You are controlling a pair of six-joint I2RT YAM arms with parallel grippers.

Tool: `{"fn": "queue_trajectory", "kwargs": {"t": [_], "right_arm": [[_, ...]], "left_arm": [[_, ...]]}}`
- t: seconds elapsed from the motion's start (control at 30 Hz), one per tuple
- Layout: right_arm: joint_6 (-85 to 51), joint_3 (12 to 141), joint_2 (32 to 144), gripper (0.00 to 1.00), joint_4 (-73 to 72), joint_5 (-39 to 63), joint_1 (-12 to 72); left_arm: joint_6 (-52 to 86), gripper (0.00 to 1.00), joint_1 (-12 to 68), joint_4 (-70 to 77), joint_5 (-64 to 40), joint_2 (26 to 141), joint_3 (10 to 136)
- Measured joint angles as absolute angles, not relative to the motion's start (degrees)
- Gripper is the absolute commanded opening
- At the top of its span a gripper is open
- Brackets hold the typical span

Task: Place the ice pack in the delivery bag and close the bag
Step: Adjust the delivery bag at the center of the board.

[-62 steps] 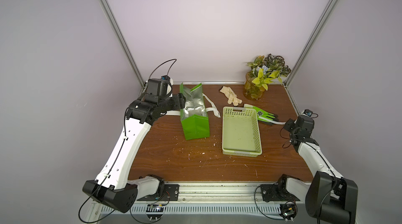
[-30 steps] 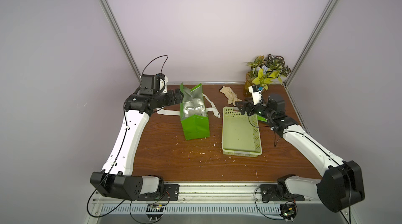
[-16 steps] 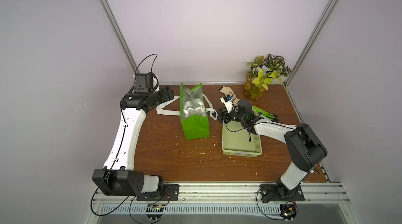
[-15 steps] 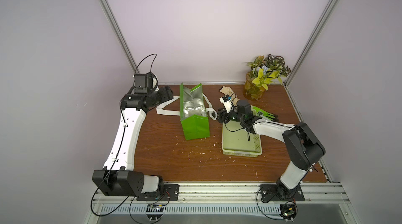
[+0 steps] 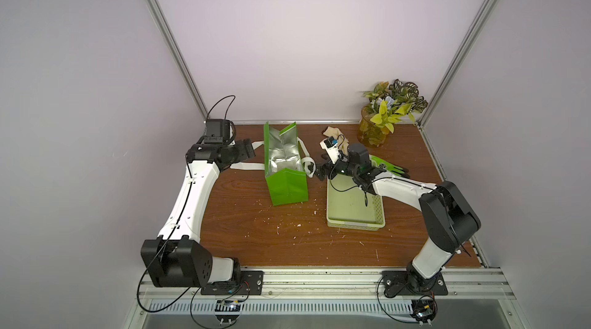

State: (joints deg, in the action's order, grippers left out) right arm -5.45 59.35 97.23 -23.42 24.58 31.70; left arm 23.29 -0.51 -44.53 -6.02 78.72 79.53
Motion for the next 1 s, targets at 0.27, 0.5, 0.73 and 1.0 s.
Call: {"fn": "queue_trajectory", "kwargs": {"t": [0.27,0.5,0.73,1.0], "right_arm": [[-1.41,69.76,98.89,0.98,-18.06,27.62,29.45],[-1.04,79.55,108.25,0.88,-16.10,31.11,30.06],[-1.32,86.89,114.89,0.19,-12.12,33.54,30.76],[-0.51,82.96,108.47,0.00,-8.19,32.77,30.72]], "left_arm": [[22.04,0.96,-0.51,-43.81,-4.73,77.82,78.13],[21.28,0.73,-0.51,-43.55,-7.51,76.20,76.99],[21.08,0.31,-0.51,-43.51,-7.97,76.29,76.86],[19.25,0.00,-0.51,-43.94,-9.41,79.20,83.42]]}}
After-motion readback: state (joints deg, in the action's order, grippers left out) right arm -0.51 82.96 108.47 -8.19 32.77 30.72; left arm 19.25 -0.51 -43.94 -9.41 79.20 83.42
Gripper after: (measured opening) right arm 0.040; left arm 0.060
